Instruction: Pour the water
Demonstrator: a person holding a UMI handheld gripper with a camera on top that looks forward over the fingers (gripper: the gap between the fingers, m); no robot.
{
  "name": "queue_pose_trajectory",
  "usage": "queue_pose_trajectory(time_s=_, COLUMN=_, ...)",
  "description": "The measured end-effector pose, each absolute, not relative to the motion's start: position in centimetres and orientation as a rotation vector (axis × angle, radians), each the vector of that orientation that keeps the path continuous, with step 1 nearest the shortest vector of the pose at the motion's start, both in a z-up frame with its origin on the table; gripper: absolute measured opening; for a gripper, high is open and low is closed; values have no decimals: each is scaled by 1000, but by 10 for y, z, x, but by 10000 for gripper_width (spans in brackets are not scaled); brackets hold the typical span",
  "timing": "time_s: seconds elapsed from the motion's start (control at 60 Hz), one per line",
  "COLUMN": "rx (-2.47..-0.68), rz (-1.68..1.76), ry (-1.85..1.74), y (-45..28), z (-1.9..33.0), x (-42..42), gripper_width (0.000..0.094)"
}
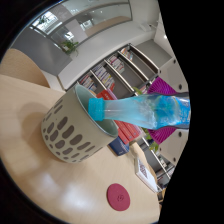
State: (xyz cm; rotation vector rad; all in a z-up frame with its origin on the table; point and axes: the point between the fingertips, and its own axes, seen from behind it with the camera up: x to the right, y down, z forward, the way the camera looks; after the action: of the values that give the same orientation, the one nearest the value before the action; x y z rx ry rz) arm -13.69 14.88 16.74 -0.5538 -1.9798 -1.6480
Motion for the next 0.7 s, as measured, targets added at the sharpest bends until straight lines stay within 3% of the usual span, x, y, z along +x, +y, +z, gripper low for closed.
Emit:
queue_pose_trajectory(time_s=0.2, rx=-839, rz=-1474, ry=-1777, y=144, z=189, x=-128, gripper_width=362)
queue_pose_trajectory(time_s=0.467, rx=-1449, rz=-696, ry=-1038, y=113, z=265, x=-139, gripper_width=374)
queue_pose_trajectory(time_s=0.55, rx=-1547, rz=-452, ry=-812, y=105, z=286, x=-132, gripper_width=398)
queue_pose_trajectory(time_s=0.7, rx=-1642, rz=-115, ry=-428, y=100, z=282, x=-111, gripper_width=398)
